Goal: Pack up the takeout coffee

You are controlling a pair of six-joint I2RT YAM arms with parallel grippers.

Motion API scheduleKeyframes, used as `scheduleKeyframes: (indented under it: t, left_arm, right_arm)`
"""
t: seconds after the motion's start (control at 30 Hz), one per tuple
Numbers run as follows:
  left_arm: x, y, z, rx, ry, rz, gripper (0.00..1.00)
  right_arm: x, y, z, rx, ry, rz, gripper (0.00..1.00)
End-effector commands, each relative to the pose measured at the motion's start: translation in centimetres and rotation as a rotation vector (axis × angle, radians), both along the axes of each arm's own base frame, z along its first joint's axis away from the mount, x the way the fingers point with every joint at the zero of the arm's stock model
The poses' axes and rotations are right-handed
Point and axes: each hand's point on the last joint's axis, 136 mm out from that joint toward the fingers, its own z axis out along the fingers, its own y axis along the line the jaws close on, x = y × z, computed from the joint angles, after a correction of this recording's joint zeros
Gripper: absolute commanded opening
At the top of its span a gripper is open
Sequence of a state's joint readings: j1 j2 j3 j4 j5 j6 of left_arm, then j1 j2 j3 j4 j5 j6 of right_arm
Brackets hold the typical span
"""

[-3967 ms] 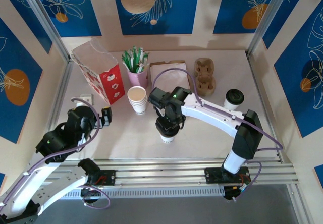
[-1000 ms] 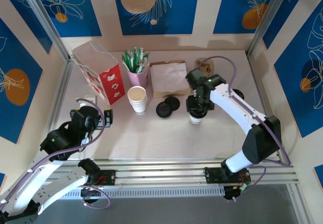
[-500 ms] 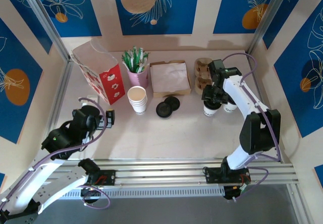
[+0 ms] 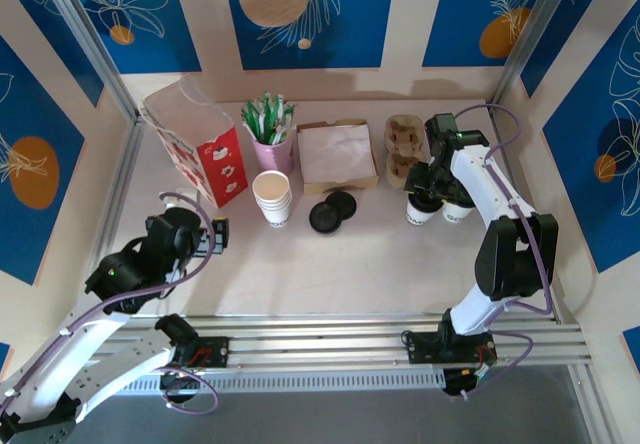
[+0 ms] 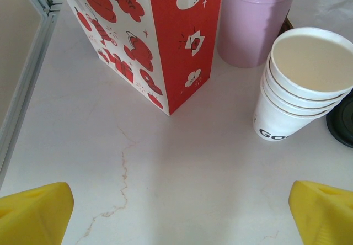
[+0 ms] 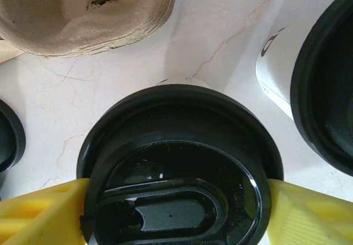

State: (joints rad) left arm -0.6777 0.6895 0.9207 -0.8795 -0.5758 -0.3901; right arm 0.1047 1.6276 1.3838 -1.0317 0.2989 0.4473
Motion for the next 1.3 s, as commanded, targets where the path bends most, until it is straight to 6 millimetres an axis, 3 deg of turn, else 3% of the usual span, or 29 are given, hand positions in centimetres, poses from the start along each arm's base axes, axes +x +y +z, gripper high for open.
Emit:
scheduleKeyframes:
  t: [0.0,0.27,0.4,0.7,0.83,0.93,1.03,1.27]
  left_arm:
    - [-0.1,0.0,-0.2,0.005,0.008,-0.009,1.00]
    - [-0.1,-0.1,-0.3,0.003,0.010,-0.013,1.00]
    - [0.0,-0.1,-0.2,0.005,0.009,-0.014,1.00]
    - [-0.1,0.1,0.1,0.000,-0.007,-0.007,1.00]
    - [-0.3,0.9,1.1,-0.011,-0.057,0.019,1.00]
    - [-0.6,1.3,2.0,-0.028,-0.091,0.024,1.00]
    - [-1.1,1.9,2.3,-0.025,-0.091,0.036,1.00]
    - [-2.4,3.5,1.5,-0.010,-0.086,0.072,1.00]
  right_arm:
    - [0.5,0.5,0.2,0.027,-0.002,0.002,0.78]
    - [0.3,0.0,0.0,-0.007,0.015,-0.004,0.81]
    - [0.3,-0.3,0.8,-0.023,-0.008,-0.017,0.83]
    - [0.6,-0.6,6.1,-0.015,-0.192,-0.057,0.85]
    - [1.8,0.7,9.9,0.031,-0.367,-0.018,0.81]
    - [3.2,1.6,11.1,0.072,-0.414,0.011,0.77]
    - [5.3,2.5,10.8,0.090,-0.389,0.045,0.74]
    - [9.8,2.1,7.4,0.009,-0.271,0.073,0.70]
